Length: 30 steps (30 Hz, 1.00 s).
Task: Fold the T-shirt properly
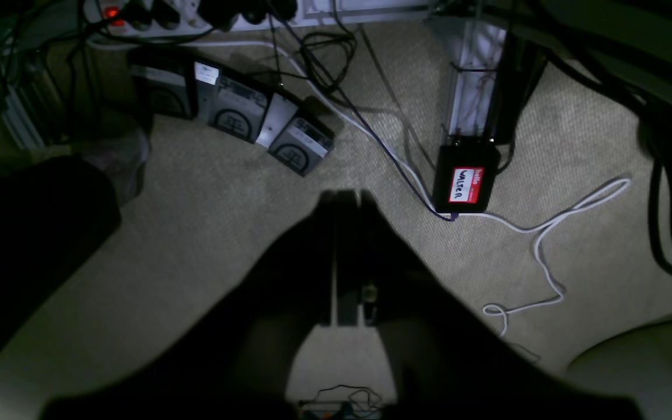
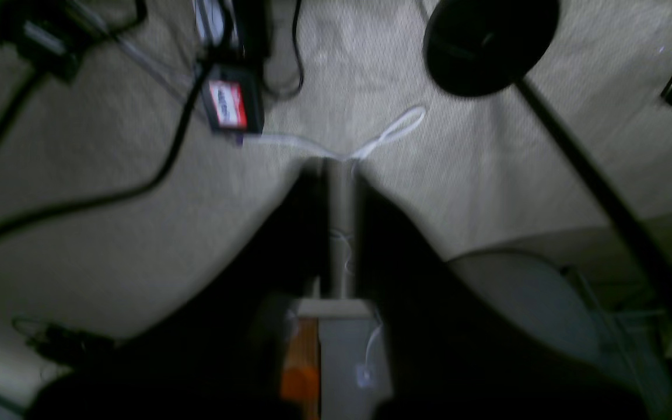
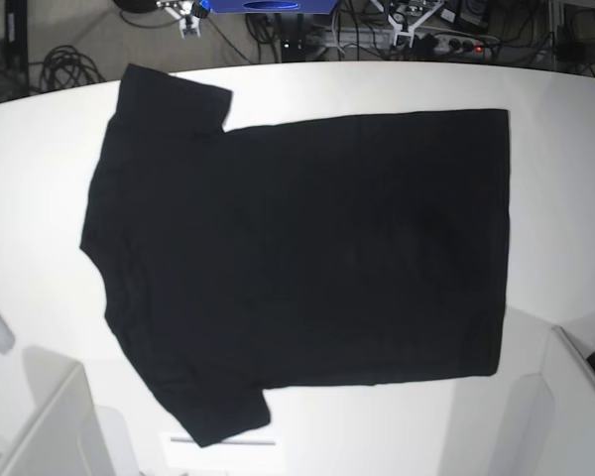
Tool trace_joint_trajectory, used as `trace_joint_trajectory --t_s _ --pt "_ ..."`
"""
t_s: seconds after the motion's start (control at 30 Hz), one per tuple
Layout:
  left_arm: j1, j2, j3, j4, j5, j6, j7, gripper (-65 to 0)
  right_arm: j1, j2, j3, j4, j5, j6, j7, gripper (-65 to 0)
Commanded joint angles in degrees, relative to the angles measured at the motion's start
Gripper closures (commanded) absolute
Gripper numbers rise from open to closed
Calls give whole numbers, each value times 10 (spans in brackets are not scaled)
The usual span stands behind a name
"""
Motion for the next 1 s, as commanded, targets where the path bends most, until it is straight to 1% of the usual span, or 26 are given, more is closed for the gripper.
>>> trace_joint_trajectory --t_s 0.0,0.13,0.17,0.23,0.27,0.3,0.33,0.4,0.43,0.53,0.77,0.87,0.9,0.97 --pt "2 2 0 9 -1 3 0 -84 -3 3 2 0 3 -1 0 0" --pt "12 4 0 34 -1 3 5 -268 -3 3 3 3 3 -1 2 0" --pt "17 4 1 39 -1 3 5 -295 -3 3 3 4 3 -1 6 0" --pt "21 4 7 39 -1 3 0 -301 -8 3 1 2 1 -1 32 0" --pt "21 3 7 39 -1 3 0 -285 -16 3 1 2 1 -1 42 0" --pt "21 3 7 39 -1 3 0 -255 -21 4 0 3 1 -1 51 0" --pt "22 3 2 37 -1 3 0 -211 -23 4 0 3 0 -1 56 0" --pt "25 2 1 36 -1 3 0 -64 -23 6 -1 3 -8 -1 53 0" --pt "31 2 1 39 -1 3 0 0 -23 9 -1 3 -24 -1 48 0" --pt "33 2 1 39 -1 3 0 0 -21 15 0 3 -60 -1 45 0" --pt "41 1 8 39 5 3 -1 0 -25 15 4 4 -60 -1 52 0" --pt "68 0 9 74 6 3 -20 0 -47 16 7 24 -58 -1 77 0" --pt "84 0 9 94 7 3 -30 0 -59 16 18 38 -58 -1 72 0" --pt "118 -13 10 142 7 3 -41 0 -83 15 62 73 -58 1 56 0"
